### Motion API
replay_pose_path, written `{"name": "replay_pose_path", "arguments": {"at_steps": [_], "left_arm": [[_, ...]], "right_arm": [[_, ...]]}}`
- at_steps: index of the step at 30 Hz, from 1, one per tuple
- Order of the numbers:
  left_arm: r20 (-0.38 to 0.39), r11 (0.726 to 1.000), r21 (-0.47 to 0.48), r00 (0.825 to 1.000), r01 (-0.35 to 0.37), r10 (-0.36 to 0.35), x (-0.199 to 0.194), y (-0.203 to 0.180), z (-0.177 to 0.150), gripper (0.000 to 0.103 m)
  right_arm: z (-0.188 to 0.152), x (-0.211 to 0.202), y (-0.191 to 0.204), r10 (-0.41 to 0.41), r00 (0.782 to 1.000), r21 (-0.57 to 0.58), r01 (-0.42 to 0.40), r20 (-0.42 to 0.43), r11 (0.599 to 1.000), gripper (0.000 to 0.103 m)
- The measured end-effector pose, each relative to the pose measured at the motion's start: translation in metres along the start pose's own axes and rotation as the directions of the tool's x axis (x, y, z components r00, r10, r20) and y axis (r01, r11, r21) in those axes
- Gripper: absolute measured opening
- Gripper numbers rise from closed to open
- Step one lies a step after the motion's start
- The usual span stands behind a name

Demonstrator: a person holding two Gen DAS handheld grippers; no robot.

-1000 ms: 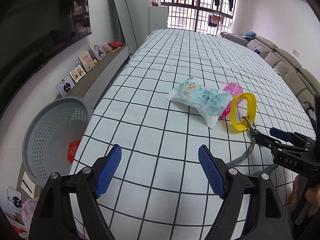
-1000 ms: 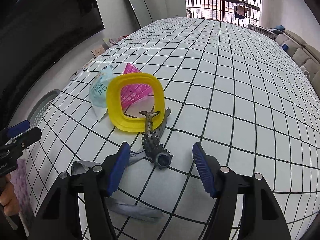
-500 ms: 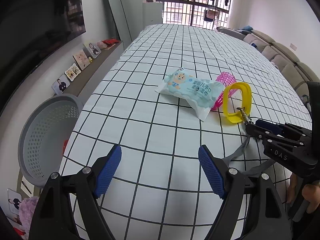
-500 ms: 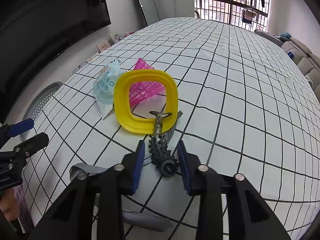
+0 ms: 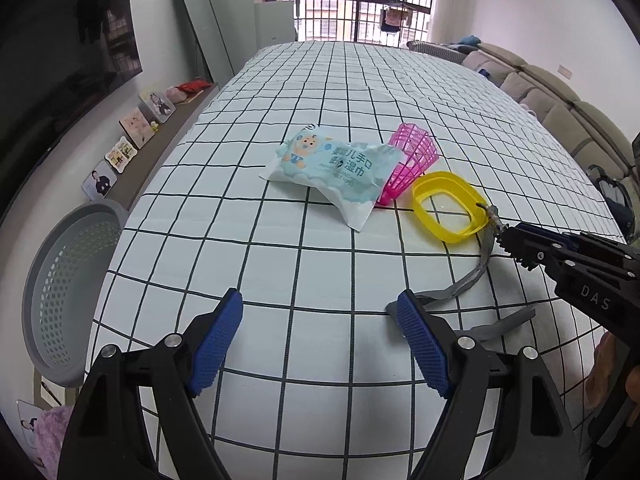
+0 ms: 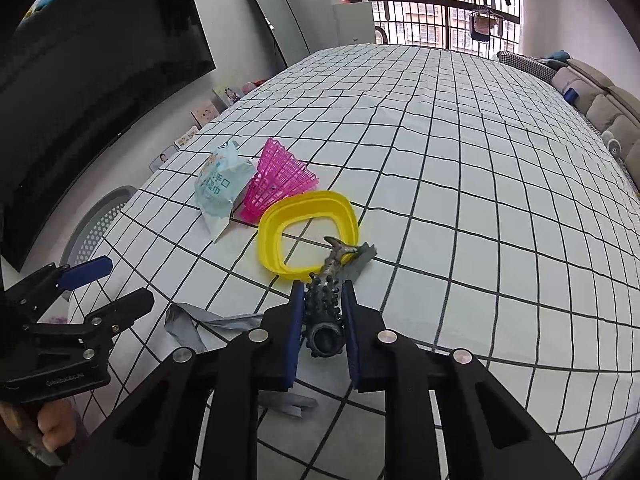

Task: Collect trash
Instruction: 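Grasp the grey spiky chew toy with the right gripper, then grasp the grey fabric strap with the left gripper while the right gripper holds the toy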

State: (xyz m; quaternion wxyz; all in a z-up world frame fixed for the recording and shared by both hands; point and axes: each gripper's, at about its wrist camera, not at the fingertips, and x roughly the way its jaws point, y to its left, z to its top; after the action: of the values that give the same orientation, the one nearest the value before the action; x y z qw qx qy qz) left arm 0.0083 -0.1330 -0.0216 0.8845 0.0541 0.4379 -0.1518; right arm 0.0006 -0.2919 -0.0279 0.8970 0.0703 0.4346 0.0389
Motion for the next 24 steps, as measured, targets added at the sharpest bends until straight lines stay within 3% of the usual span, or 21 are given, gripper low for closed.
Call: {"name": "replay_pose_path", "arguments": {"at_steps": [7,22,24], "left_arm": [[0.005,0.999,0.033,1.000,0.025,-0.026,0.003,-0.011,0.001,0.078],[0.006,0.976,0.177,0.991,0.131,-0.134,0.003,-0.045,-0.007,0.083],[0.003,0.973,0.189,0.991,0.133,-0.136,0.005,-0.046,-0.009,0.083]], "right_arm": [[-0.016,-0.024,-0.018,-0.047,0.998,0.061,0.045,0.030,0.997,0.019],[-0.050,-0.024,-0.049,-0.066,0.997,0.152,0.070,-0.032,0.986,0.019],[-0.049,-0.023,-0.049,-0.065,0.997,0.149,0.069,-0.033,0.986,0.028]]}}
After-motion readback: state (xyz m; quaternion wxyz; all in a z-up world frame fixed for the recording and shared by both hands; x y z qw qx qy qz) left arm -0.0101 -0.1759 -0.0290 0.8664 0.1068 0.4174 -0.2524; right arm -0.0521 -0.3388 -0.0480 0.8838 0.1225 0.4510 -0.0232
